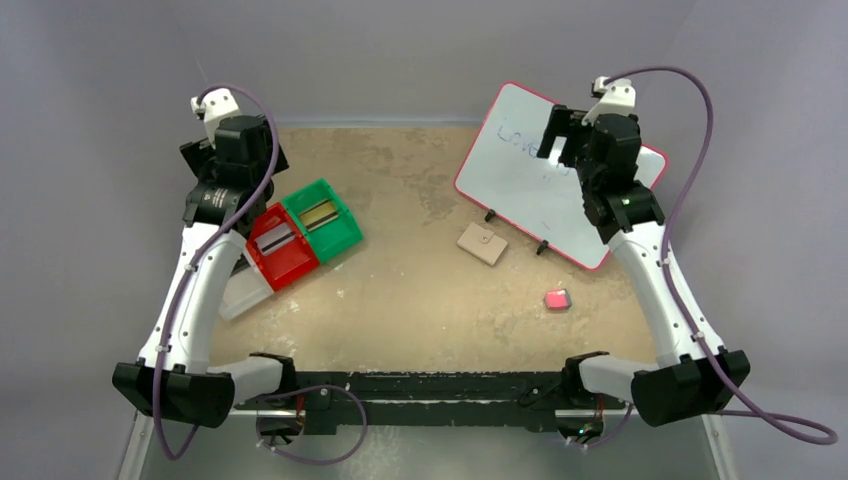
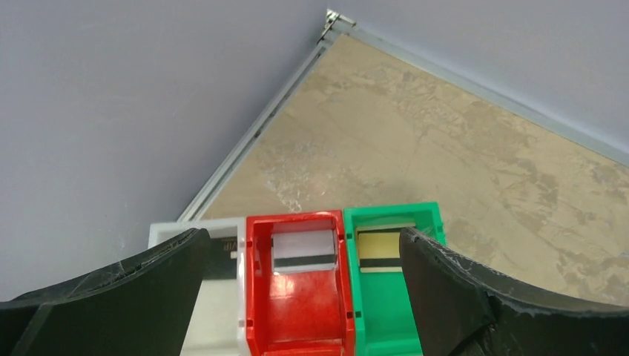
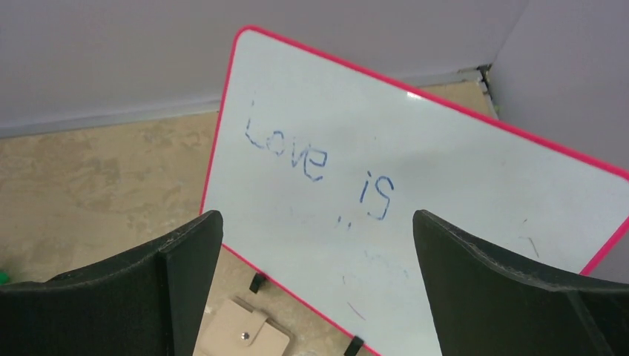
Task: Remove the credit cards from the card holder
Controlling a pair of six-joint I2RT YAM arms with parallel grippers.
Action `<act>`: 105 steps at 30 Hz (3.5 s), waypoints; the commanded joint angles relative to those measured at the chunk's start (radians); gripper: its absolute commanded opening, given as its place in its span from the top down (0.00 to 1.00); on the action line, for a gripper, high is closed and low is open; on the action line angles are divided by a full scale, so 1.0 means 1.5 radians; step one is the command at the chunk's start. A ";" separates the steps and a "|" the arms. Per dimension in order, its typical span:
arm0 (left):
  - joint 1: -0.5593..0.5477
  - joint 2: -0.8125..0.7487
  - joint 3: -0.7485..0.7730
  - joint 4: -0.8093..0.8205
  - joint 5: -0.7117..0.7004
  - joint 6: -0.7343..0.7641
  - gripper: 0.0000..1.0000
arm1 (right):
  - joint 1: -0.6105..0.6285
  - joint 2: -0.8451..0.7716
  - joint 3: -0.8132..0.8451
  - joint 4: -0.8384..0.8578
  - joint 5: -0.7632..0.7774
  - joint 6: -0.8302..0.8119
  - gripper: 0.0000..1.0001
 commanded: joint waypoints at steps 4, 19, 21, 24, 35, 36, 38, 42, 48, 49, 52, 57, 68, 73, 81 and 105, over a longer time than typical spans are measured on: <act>-0.005 -0.065 -0.096 0.033 -0.027 -0.089 0.00 | -0.044 -0.006 -0.071 0.006 -0.123 0.067 0.00; -0.012 -0.104 -0.278 0.076 0.268 -0.226 0.01 | -0.094 0.189 -0.081 -0.033 -0.345 0.118 0.02; -0.013 -0.100 -0.293 0.082 0.303 -0.233 0.01 | -0.087 0.230 -0.068 -0.043 -0.360 0.115 0.03; -0.014 -0.096 -0.306 0.084 0.336 -0.233 0.01 | -0.066 0.284 -0.052 -0.054 -0.357 0.112 0.04; -0.016 -0.084 -0.315 0.089 0.370 -0.238 0.02 | 0.013 0.384 -0.033 -0.048 -0.324 0.134 0.05; -0.016 -0.084 -0.315 0.089 0.369 -0.239 0.02 | 0.022 0.387 -0.035 -0.046 -0.324 0.135 0.05; -0.016 -0.084 -0.315 0.088 0.366 -0.240 0.02 | 0.034 0.392 -0.036 -0.040 -0.318 0.138 0.05; -0.016 -0.084 -0.314 0.088 0.360 -0.241 0.02 | 0.047 0.412 -0.032 -0.025 -0.310 0.139 0.05; -0.017 -0.077 -0.309 0.090 0.362 -0.244 0.02 | 0.054 0.455 -0.016 0.016 -0.190 0.153 0.04; -0.017 -0.077 -0.309 0.090 0.362 -0.244 0.02 | 0.053 0.463 -0.006 0.024 -0.175 0.169 0.03; -0.017 -0.077 -0.306 0.088 0.364 -0.245 0.02 | 0.051 0.495 0.032 0.036 -0.092 0.186 0.01; -0.017 -0.083 -0.298 0.070 0.361 -0.240 0.02 | 0.040 0.551 0.107 0.029 -0.017 0.193 0.00; -0.016 -0.079 -0.295 0.059 0.367 -0.224 0.02 | -0.042 0.576 0.108 0.036 -0.001 0.193 0.00; -0.017 -0.060 -0.298 0.069 0.388 -0.226 0.02 | -0.057 0.563 0.079 0.043 0.022 0.184 0.00; -0.017 -0.047 -0.301 0.088 0.412 -0.227 0.02 | -0.082 0.573 0.079 0.037 0.053 0.199 0.00; -0.021 0.247 -0.128 0.181 0.377 -0.210 0.05 | -0.098 0.490 0.096 0.049 -0.163 0.145 0.02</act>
